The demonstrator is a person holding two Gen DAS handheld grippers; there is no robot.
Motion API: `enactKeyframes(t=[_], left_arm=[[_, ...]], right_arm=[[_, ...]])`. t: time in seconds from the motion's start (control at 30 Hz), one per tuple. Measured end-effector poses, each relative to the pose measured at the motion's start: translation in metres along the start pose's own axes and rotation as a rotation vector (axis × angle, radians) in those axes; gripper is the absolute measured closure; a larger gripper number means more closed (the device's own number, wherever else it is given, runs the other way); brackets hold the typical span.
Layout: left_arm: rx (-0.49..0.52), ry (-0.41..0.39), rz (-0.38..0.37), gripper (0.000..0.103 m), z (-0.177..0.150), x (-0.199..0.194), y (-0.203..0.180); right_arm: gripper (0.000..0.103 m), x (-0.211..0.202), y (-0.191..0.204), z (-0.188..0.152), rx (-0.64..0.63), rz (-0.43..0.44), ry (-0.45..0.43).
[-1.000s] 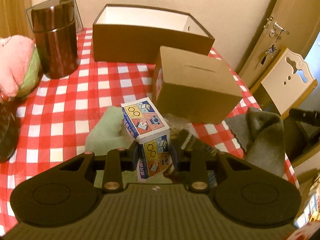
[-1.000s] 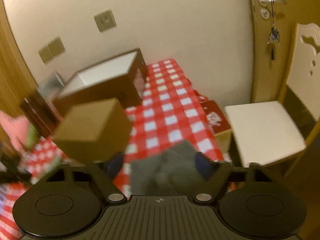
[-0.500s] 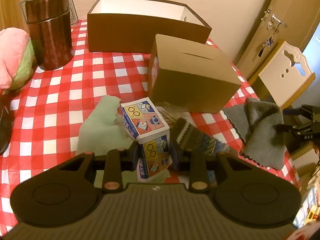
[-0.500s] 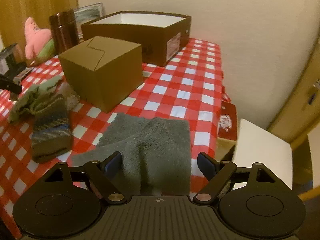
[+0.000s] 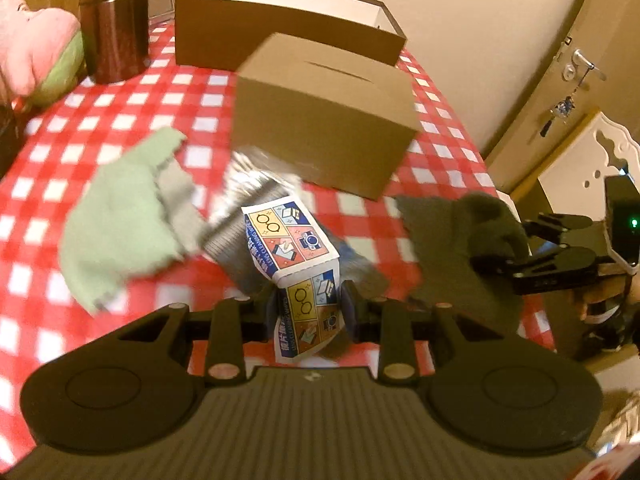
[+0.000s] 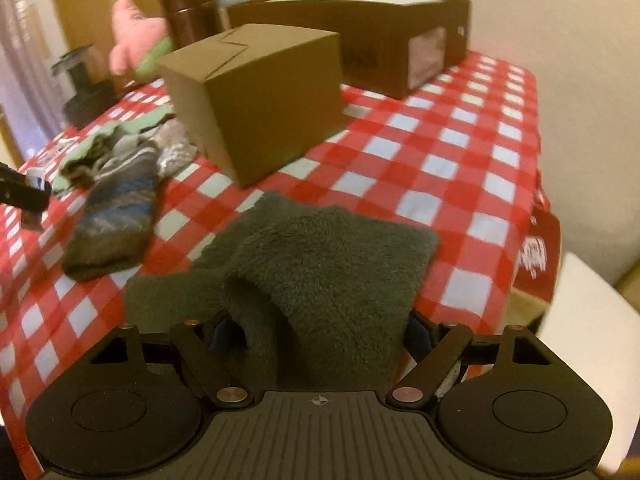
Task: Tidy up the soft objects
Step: 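Carry the cube box and grey towel over the brown box with both grippers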
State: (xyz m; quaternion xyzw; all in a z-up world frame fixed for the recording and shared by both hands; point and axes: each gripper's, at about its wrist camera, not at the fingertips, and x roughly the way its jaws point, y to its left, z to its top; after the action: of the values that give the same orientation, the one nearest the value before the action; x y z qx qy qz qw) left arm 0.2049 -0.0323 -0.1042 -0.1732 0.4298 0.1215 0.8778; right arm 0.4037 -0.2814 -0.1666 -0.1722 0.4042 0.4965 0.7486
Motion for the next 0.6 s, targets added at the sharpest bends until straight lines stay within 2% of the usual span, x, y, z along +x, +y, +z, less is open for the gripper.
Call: enactKeyframes(t=[0.07,0.13,0.37,0.6], left_arm=[[-0.027,0.002,0.003,0.074,-0.010,0.003,-0.018],[-0.037,0.007,-0.002,0.074,-0.015,0.004,-0.036],[0.001,0.001,-0.040,0.074,-0.008,0.009,-0.086],[0.083,-0.011,-0.120,0.074,0.026,0.026,-0.122]], right_arm=[[0.066,-0.004,0.002,-0.001,-0.026,0.039,-0.018],[0.090,-0.007,0.003,0.000,-0.025,0.086,-0.011],[0.091,-0.036,0.004,0.004,-0.088,0.103,-0.050],[0.091,-0.070,-0.019,0.032,-0.136,0.025,-0.103]])
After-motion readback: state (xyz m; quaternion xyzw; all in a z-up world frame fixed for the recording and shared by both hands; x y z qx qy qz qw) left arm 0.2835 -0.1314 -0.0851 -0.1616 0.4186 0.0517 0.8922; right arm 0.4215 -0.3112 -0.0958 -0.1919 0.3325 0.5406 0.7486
